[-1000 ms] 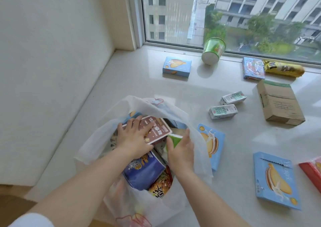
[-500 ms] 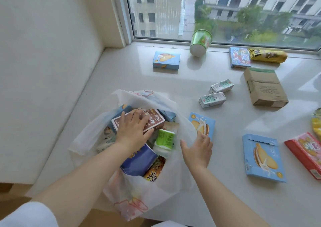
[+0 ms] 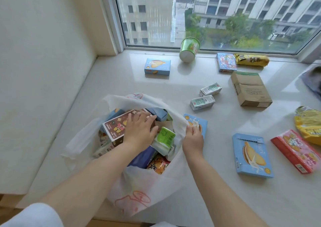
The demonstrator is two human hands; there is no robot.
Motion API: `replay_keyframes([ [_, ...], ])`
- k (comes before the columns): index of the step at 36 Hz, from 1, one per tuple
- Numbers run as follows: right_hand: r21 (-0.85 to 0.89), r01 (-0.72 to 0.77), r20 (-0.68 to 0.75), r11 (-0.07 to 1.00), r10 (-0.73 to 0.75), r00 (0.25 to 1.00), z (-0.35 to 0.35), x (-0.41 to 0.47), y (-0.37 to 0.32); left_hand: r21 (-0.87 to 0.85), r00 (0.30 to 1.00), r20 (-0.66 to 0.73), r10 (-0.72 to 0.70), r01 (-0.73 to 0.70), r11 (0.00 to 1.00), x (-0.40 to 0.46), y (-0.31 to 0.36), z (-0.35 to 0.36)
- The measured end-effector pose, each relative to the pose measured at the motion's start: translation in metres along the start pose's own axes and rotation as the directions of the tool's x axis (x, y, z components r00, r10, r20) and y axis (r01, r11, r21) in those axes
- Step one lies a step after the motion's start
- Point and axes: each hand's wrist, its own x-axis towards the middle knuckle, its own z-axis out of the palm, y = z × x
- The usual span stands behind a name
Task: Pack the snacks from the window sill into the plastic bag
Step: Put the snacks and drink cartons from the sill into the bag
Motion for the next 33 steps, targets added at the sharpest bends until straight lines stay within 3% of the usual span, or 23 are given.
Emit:
replay_keyframes([
  [5, -0.259, -0.081, 0.202, 0.962, 0.136, 0.970, -0.007, 0.015, 0.023, -0.022, 0.999, -0.028, 0.029, -0.029, 0.999, 0.008, 0.012, 0.001],
  [7, -0.274, -0.066, 0.231, 0.959, 0.132, 0.964, -0.017, 0.021, 0.027, -0.020, 0.998, -0.027, 0.051, -0.052, 0.998, 0.013, 0.021, 0.004],
  [12, -0.178, -0.124, 0.194, 0.976, 0.158, 0.968, -0.056, 0.044, 0.031, -0.140, 0.993, -0.081, 0.088, -0.098, 0.985, 0.035, 0.057, 0.015],
  [15, -0.333, -0.135, 0.164, 0.933, 0.198, 0.966, -0.086, 0.062, 0.047, -0.269, 0.987, -0.121, 0.110, -0.139, 0.953, 0.048, 0.091, 0.020],
  [19, -0.439, -0.194, 0.016, 0.877, 0.223, 0.975, -0.129, 0.082, 0.073, -0.391, 0.986, -0.040, 0.163, -0.166, 0.906, 0.063, 0.142, 0.030],
  [22, -0.462, -0.254, -0.134, 0.850, 0.216, 0.967, -0.162, 0.095, 0.095, -0.445, 0.984, 0.139, 0.113, -0.040, 0.895, 0.076, 0.179, 0.048],
  [26, -0.602, -0.292, -0.236, 0.743, 0.184, 0.954, -0.200, 0.110, 0.125, -0.424, 0.917, 0.372, -0.142, 0.304, 0.853, 0.094, 0.199, 0.085],
  [29, -0.641, -0.347, -0.263, 0.685, 0.228, 0.937, -0.220, 0.121, 0.144, -0.301, 0.866, 0.399, -0.302, 0.435, 0.849, 0.102, 0.194, 0.109],
  [33, -0.473, -0.523, -0.254, 0.709, 0.459, 0.852, -0.232, 0.139, 0.165, -0.210, 0.778, 0.394, -0.490, 0.595, 0.776, 0.106, 0.186, 0.132],
])
